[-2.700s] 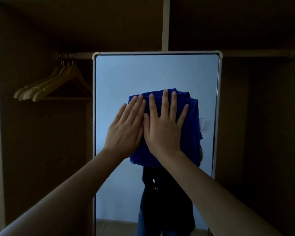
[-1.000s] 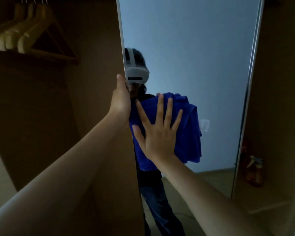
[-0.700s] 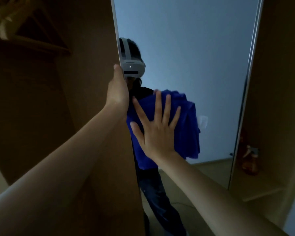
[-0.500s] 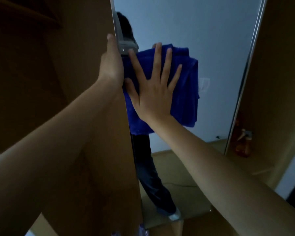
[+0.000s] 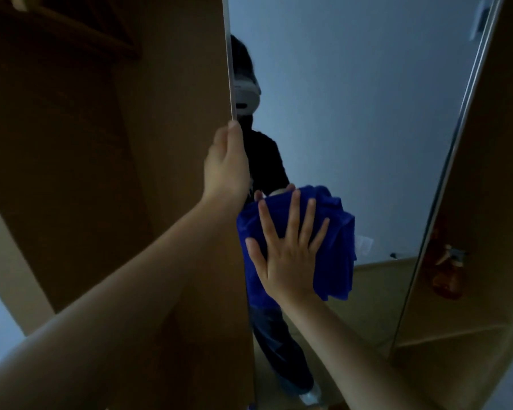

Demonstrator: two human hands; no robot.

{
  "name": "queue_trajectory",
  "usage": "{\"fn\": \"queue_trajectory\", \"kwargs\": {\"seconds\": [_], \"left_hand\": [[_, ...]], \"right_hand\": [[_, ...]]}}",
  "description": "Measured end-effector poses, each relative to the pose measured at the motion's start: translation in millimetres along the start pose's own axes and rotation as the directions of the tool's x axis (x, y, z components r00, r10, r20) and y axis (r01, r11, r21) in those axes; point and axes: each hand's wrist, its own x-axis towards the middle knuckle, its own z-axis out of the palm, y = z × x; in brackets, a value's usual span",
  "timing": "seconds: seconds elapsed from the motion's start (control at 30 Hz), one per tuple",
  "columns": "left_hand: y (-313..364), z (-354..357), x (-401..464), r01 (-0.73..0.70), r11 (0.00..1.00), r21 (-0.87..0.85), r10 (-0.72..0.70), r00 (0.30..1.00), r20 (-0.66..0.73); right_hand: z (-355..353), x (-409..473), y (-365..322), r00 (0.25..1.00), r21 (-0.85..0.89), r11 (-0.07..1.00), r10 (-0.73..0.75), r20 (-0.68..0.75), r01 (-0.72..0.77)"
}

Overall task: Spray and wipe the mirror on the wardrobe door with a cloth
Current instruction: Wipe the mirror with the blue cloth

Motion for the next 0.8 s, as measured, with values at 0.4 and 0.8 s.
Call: {"fn": "queue_trajectory", "kwargs": {"seconds": [0.4,0.8], "left_hand": [[-74,-1,-52,-0.047,0.992,0.115,0.041,0.998,0.05],[-111,-3,-75,0.004,0.991,0.133,-0.012,0.998,0.061]], "right_hand": [[3,1,-1,1.0,-0.054,0.999,-0.001,-0.012,0.0],[21,-18,1,1.0,-0.102,0.995,0.022,-0.017,-0.024]]}}
